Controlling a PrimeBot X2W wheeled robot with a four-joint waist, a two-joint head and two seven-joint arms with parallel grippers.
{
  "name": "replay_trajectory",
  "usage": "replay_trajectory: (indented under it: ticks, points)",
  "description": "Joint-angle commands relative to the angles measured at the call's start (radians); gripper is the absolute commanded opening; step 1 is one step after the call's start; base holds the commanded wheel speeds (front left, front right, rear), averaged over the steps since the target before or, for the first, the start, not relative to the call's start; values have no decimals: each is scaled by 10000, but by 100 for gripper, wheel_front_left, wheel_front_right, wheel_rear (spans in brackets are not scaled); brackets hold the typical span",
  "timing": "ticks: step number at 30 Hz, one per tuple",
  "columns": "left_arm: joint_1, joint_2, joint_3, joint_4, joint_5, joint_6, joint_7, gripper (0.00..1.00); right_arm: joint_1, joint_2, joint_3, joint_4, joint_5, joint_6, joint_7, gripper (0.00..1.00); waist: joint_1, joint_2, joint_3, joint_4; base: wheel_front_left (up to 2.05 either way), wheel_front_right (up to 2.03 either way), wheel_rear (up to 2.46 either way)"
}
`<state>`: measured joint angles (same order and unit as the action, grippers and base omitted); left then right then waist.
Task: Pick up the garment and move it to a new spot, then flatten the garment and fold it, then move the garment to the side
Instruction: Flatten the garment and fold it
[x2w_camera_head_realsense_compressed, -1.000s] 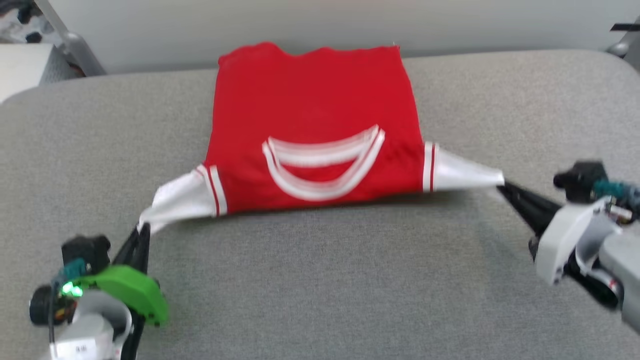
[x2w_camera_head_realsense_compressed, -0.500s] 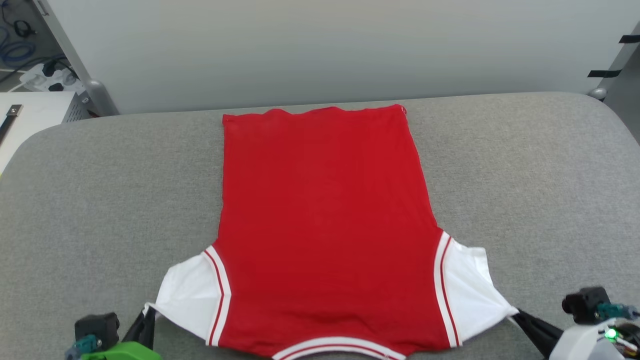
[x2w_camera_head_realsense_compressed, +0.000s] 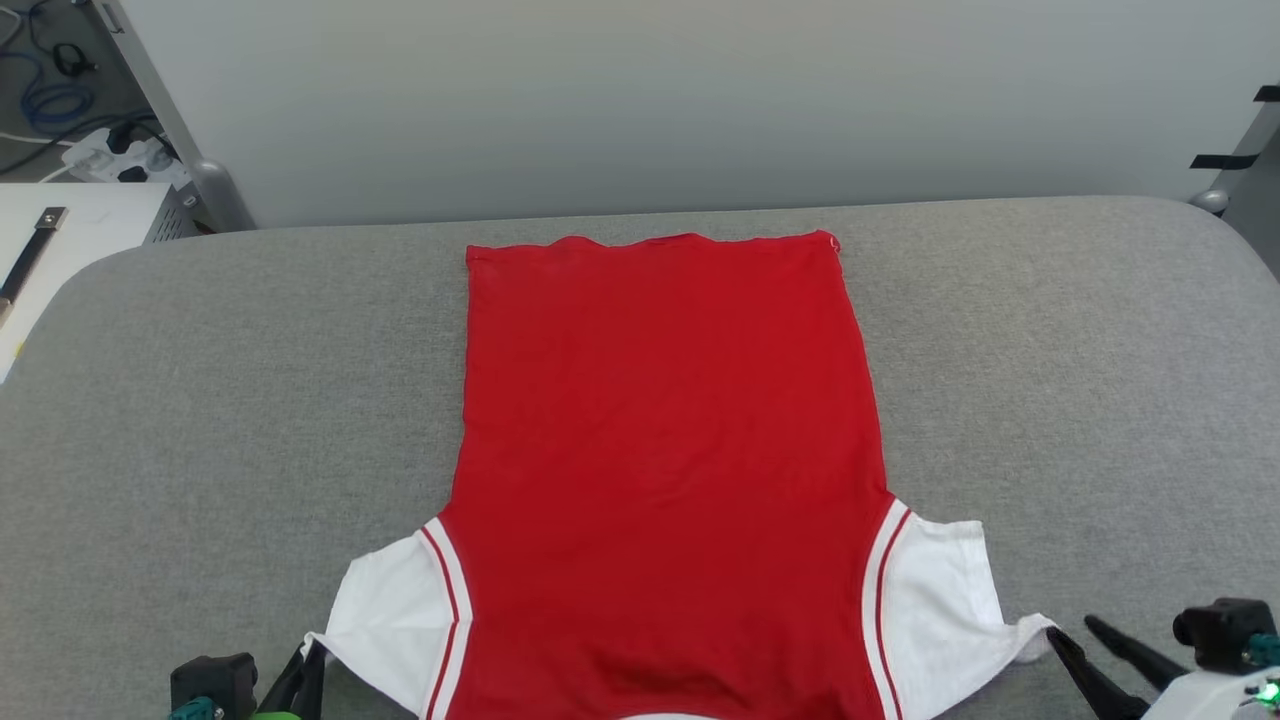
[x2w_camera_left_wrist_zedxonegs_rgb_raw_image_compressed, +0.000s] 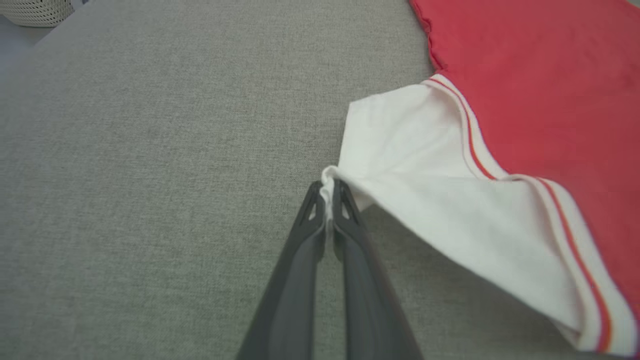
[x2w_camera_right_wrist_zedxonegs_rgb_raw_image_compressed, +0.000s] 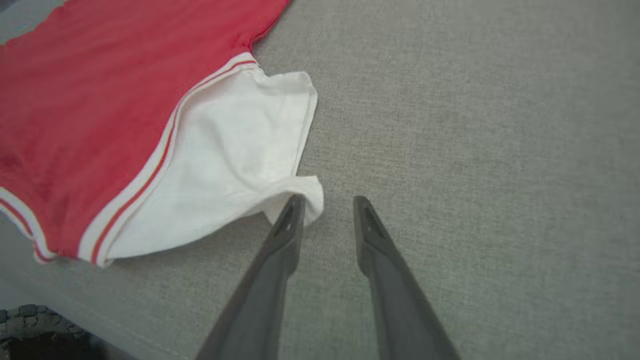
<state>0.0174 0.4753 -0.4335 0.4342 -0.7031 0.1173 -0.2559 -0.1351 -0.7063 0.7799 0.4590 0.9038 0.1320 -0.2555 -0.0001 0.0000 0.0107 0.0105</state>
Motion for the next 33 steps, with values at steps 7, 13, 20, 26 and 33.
replay_trajectory:
  ticks: [7, 13, 20, 26, 33]
  points:
    - [-198, -192, 200, -606, 463, 141, -59, 0, -537, -568, -2404, -1496, -1054, -13, 390, 100, 1, 0, 447, 235, 0, 0, 0]
    - [-856, -478, 36, -1148, 932, 201, -59, 0, -1848, -1018, -4725, -3012, -1842, -13, 1796, 100, 1, 0, 1307, 836, 0, 0, 0]
    - [-2118, -1193, -86, -1601, 1628, 153, -59, 0, -4520, -1327, -5480, -4123, -2265, -13, 4676, 100, 1, 0, 2914, 1908, 0, 0, 0]
    - [-2787, -2165, 317, -2056, 2148, -29, -59, 0, -7175, -1433, -4633, -3960, -2181, -13, 6930, 100, 1, 0, 4099, 2732, 0, 0, 0]
    - [-2780, -2956, 938, -2764, 2945, -421, -59, 0, -9707, -1262, -2972, -2379, -1344, -13, 10665, 100, 1, 0, 5200, 3367, 0, 0, 0]
